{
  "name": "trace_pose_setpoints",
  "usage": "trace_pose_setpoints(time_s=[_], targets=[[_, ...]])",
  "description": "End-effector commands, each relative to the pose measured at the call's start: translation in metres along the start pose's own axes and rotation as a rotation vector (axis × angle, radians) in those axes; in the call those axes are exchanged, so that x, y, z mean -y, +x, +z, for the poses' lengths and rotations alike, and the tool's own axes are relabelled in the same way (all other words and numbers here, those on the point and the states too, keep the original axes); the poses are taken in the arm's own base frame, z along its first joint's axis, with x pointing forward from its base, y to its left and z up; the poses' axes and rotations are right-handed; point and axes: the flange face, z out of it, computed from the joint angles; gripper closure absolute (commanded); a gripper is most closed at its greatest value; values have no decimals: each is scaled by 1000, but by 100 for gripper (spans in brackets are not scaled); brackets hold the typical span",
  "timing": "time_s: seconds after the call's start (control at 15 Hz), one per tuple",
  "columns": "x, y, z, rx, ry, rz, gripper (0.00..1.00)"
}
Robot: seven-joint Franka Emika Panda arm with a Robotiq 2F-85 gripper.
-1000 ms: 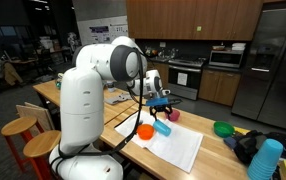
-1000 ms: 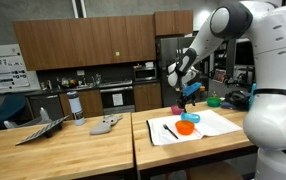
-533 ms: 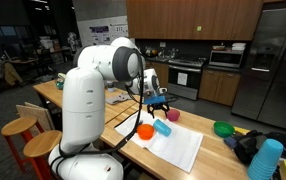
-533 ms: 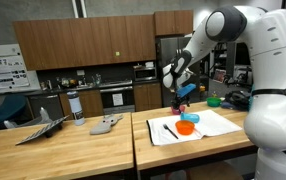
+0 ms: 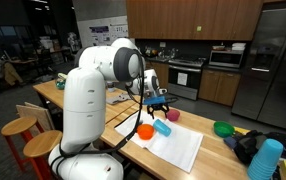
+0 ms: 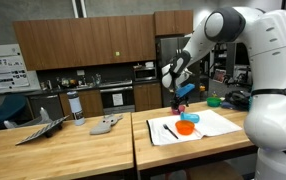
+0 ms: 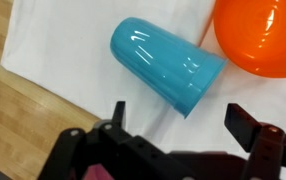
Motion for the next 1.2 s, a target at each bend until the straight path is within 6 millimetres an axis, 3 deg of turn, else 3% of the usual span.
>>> trace_pose_setpoints(time_s=[0.0,0.93,1.0,1.13], targets=[[2,3,2,33,2,2,0],[-5,7,23,158,-48,-9,0],[-4,7,23,165,-53,-12,25],[-6,7,24,171,-60,-21,32]])
